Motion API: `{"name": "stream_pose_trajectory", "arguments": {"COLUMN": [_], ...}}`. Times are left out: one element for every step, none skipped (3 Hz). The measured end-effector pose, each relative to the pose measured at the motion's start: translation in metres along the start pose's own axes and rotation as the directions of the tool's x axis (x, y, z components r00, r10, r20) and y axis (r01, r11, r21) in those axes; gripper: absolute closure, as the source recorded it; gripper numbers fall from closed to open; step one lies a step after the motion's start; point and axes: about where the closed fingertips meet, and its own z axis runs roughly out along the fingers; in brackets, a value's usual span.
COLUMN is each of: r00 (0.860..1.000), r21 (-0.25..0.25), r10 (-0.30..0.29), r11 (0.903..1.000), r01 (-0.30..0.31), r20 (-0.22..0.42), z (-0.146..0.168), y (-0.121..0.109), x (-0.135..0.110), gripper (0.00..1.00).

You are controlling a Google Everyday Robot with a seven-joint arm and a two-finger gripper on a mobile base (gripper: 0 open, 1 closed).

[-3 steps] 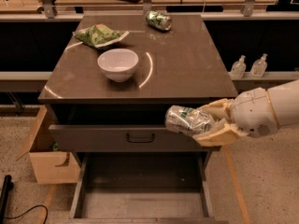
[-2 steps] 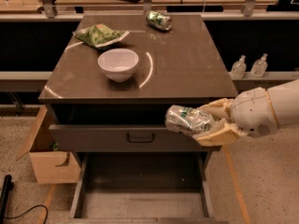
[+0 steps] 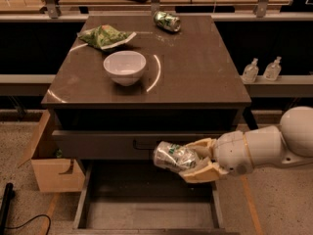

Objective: Place 7up can into middle drawer

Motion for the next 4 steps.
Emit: {"name": "stream_pose_trajectory", "arguments": {"r00": [0.995, 0.987, 0.975, 0.966], "r21": [-0.045, -0.085, -0.107, -0.113], "r10": [0.037, 0.083, 0.170, 0.223], "r11": [0.9984, 0.9938, 0.9820, 0.9714], "r01": [-0.033, -0.072, -0.156, -0.209], "r20": [0.089, 0.138, 0.144, 0.134], "z": [0.045, 0.085, 0.123, 0.137], "y": [-0.002, -0.014, -0.034, -0.043], "x": [0.031, 0.065, 0.118, 0.148], "gripper": [1.00, 1.00, 1.00, 1.00]}}
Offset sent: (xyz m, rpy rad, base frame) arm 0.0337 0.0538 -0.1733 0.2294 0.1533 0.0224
